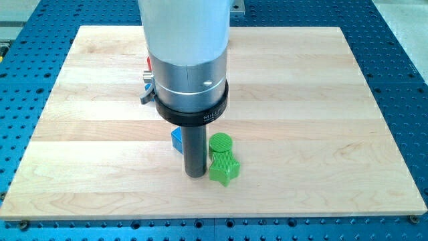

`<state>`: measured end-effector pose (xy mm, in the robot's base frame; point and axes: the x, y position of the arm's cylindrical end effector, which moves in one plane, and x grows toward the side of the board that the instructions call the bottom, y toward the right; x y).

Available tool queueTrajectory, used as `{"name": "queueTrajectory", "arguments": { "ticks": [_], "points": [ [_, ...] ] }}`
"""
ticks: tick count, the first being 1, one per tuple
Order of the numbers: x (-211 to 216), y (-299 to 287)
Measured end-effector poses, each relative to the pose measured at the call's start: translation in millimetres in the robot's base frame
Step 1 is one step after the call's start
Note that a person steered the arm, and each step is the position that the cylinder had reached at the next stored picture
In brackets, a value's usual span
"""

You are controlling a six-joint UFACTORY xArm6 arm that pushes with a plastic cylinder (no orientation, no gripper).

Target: Place the blue blocks top left of the board

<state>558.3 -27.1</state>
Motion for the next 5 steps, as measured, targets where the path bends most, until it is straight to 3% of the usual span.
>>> {"name": "queueTrajectory", "arguments": {
  "ticks": [2, 5],
  "points": [
    [-86, -28],
    [-104, -77]
  ]
}}
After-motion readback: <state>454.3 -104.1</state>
